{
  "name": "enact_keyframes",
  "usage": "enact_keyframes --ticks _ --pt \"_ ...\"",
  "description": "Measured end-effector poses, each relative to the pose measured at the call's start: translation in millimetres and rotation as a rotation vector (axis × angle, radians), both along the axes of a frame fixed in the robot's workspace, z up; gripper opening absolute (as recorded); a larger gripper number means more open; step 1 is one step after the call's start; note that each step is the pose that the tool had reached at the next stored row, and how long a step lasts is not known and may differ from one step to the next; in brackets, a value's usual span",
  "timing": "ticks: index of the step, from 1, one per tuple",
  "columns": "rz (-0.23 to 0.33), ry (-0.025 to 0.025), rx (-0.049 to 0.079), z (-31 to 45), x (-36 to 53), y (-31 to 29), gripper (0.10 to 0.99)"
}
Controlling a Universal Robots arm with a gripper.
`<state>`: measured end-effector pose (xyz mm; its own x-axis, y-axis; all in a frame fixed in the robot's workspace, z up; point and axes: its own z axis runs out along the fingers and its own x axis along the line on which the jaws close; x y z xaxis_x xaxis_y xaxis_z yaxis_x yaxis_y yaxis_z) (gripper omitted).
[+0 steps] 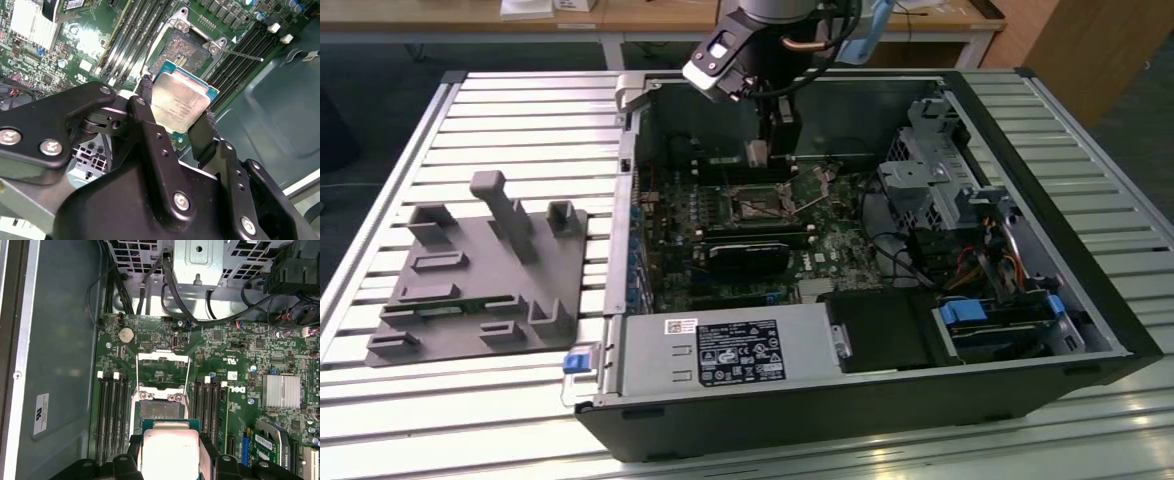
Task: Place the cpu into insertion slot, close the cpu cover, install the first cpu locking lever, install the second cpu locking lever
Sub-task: 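Place the cpu into insertion slot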
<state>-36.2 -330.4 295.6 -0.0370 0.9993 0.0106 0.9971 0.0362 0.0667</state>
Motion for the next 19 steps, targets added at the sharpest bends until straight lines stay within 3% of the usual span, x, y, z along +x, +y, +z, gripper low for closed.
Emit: enact_keyframes --ticks 19 --pt "0.0 0.0 0.0 -11.9 0.0 0.0 0.537"
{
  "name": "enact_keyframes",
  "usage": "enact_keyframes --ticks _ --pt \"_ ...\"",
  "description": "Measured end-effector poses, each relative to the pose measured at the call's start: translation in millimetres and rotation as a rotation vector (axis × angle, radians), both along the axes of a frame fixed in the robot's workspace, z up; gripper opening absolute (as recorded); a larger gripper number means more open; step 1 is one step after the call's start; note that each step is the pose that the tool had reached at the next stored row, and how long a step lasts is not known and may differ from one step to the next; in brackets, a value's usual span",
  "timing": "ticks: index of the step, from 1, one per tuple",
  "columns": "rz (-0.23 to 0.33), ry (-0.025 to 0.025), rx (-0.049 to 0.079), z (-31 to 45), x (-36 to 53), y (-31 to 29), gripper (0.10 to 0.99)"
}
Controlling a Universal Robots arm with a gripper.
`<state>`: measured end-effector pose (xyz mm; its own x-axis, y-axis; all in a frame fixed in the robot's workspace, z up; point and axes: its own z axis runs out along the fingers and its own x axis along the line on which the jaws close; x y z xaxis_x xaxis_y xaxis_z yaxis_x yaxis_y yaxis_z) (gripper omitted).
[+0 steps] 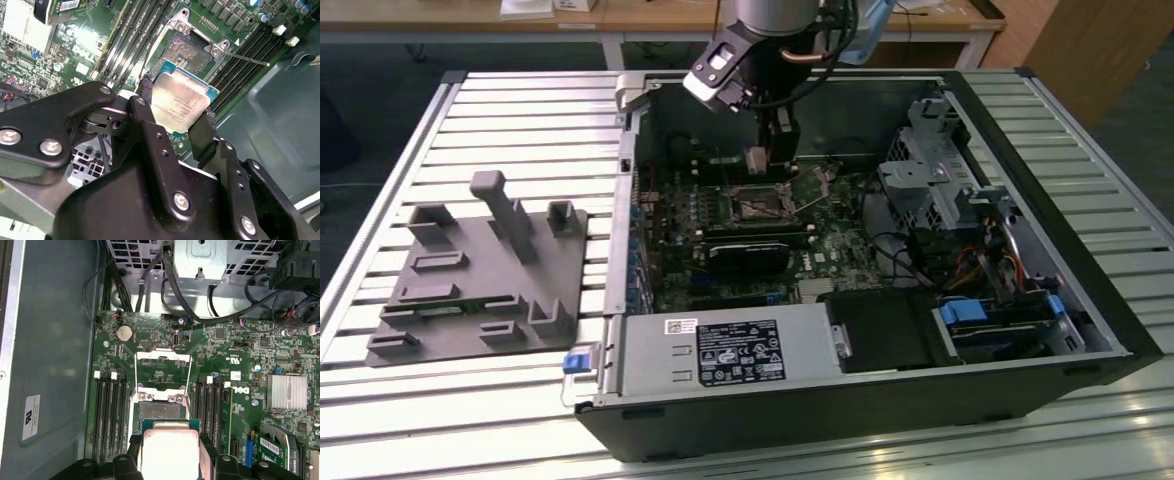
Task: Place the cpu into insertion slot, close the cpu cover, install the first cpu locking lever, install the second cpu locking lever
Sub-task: 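Place the cpu into insertion slot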
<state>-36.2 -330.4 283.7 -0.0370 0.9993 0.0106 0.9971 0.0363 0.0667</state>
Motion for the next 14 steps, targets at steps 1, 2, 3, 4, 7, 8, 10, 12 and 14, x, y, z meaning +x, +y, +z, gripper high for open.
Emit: enact_keyframes --ticks 1,2,3,4,7,8,10,12,14 --pt "0.0 0.0 0.0 -0.6 0.0 0.0 0.537" --pt "0.0 0.0 0.0 -1.2 0.0 0.0 0.537" --pt "0.0 0.0 0.0 -1.8 0.0 0.0 0.537" --pt "0.0 0.0 0.0 -2.4 0.0 0.0 0.537" --pt "0.0 0.0001 0.0 -4.1 0.0 0.0 0.537" --pt "0.0 0.0 0.0 -4.7 0.0 0.0 0.537" --pt "0.0 0.0 0.0 -5.6 0.0 0.0 0.537" --pt "0.0 0.0 0.0 -6.6 0.0 0.0 0.537" --pt "0.0 0.0001 0.0 -7.3 0.0 0.0 0.537"
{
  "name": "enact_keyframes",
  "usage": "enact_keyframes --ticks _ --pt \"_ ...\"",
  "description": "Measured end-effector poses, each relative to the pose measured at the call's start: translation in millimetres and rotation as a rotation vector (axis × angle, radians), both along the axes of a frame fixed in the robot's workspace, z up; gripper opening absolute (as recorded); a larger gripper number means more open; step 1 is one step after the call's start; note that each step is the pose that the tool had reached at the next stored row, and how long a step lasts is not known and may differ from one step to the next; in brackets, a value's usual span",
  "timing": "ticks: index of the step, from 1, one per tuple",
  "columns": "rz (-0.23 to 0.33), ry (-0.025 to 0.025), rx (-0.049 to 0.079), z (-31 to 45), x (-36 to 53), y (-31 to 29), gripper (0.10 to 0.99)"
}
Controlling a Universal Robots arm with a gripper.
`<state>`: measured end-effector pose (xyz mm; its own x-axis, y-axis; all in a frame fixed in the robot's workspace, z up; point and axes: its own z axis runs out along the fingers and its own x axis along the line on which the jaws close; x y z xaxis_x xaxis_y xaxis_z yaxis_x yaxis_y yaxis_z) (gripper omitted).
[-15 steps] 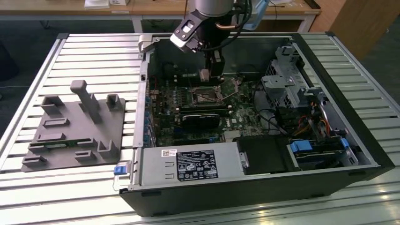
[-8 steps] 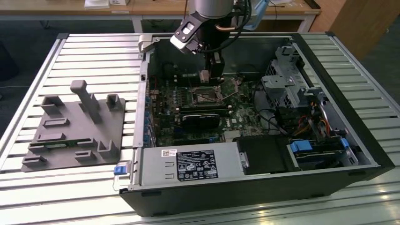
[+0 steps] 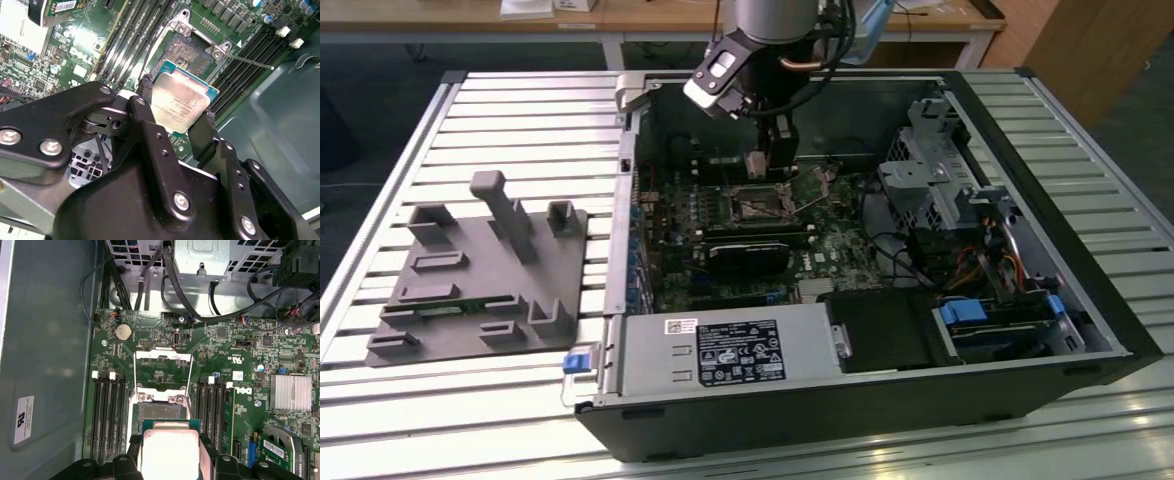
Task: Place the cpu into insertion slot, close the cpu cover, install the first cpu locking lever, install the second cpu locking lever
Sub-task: 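Place the cpu into insertion slot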
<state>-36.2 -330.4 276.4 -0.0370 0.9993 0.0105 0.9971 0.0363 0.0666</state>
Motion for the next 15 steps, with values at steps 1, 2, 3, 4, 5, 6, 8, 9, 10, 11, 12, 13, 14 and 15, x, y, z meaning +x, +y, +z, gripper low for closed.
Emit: enact_keyframes --ticks 1,2,3,4,5,6,8,9,10,11,12,13,14,15 --pt "0.0 -0.0001 0.0 -0.5 0.0 0.0 0.537" --pt "0.0 0.0 0.0 -1.1 0.0 0.0 0.537" --pt "0.0 -0.0001 0.0 -1.8 0.0 0.0 0.537" --pt "0.0 0.0 0.0 -2.3 0.0 0.0 0.537" --pt "0.0 0.0 0.0 -2.9 0.0 0.0 0.537" --pt "0.0 -0.0001 0.0 -3.5 0.0 0.1 0.537" --pt "0.0 0.0 0.0 -4.4 0.0 0.1 0.537" --pt "0.0 0.0 0.0 -4.9 0.0 0.1 0.537" --pt "0.0 0.0 0.0 -5.3 0.0 0.1 0.537" --pt "0.0 0.0 0.0 -5.7 0.0 0.1 0.537" --pt "0.0 -0.0001 0.0 -6.2 0.0 0.1 0.537" --pt "0.0 0.0 0.0 -6.6 0.0 0.1 0.537" --pt "0.0 0.0 0.0 -7.0 0.0 0.1 0.537" --pt "0.0 0.0 0.0 -7.5 0.0 0.1 0.537"
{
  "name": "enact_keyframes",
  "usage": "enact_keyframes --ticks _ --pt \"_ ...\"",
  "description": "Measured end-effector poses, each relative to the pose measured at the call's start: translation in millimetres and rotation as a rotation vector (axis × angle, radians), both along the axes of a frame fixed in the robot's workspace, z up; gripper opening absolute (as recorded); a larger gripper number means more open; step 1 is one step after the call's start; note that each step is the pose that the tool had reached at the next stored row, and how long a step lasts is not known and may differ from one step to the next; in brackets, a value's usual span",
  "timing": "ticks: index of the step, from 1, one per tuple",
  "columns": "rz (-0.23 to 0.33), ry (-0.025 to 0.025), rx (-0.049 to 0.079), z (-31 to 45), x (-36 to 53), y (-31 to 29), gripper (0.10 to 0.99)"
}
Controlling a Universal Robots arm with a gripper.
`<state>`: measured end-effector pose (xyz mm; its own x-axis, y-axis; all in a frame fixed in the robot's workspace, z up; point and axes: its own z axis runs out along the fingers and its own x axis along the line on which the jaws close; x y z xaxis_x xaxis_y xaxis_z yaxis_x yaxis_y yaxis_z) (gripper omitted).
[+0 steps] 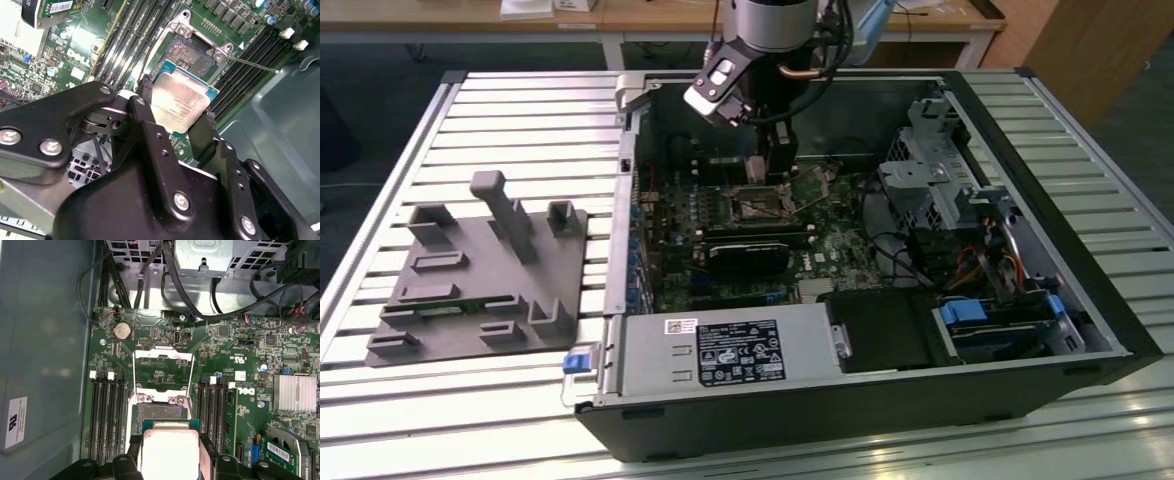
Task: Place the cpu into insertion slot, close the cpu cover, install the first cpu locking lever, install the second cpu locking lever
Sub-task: 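Place the cpu into insertion slot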
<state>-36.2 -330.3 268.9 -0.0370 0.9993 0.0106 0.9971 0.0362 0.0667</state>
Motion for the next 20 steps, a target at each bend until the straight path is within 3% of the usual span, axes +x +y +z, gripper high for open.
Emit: enact_keyframes --ticks 20 --pt "0.0 0.0 0.0 -8.7 0.0 0.1 0.537"
